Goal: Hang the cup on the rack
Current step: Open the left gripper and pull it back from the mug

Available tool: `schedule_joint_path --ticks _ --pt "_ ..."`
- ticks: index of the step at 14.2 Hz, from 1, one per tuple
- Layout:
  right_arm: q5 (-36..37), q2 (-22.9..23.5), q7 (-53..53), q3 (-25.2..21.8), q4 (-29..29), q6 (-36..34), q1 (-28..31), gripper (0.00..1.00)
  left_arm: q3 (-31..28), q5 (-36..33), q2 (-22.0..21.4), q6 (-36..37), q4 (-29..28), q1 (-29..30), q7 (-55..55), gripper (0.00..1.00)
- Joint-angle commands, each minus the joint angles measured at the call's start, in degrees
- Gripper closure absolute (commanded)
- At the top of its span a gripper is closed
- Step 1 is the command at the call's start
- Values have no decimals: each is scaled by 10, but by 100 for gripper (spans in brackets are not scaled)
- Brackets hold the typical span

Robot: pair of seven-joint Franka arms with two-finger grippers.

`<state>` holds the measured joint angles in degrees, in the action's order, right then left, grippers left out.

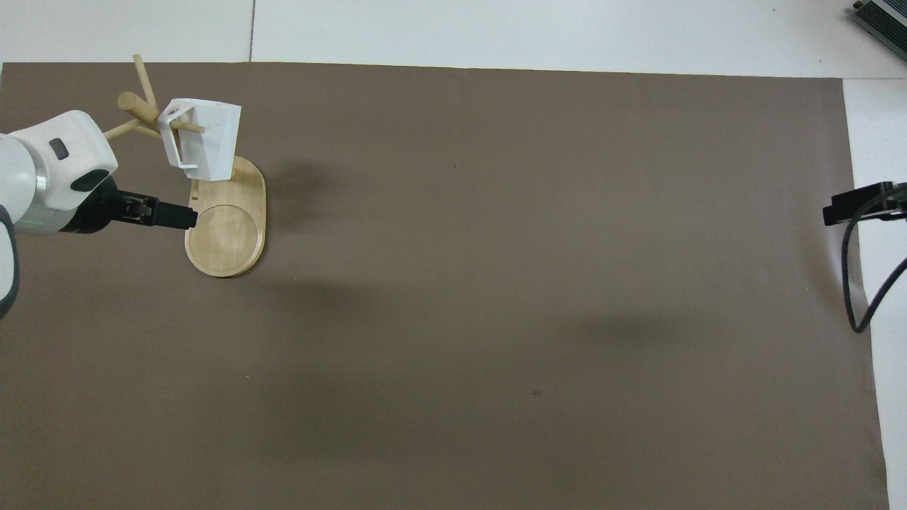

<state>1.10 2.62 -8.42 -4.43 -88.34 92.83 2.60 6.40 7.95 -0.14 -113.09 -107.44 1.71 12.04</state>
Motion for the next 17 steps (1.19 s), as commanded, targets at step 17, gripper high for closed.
schedule_joint_path --ticks 17 --pt "-1 -11 -4 2 -13 4 2 0 3 -102 -7 264 166 -60 -158 0"
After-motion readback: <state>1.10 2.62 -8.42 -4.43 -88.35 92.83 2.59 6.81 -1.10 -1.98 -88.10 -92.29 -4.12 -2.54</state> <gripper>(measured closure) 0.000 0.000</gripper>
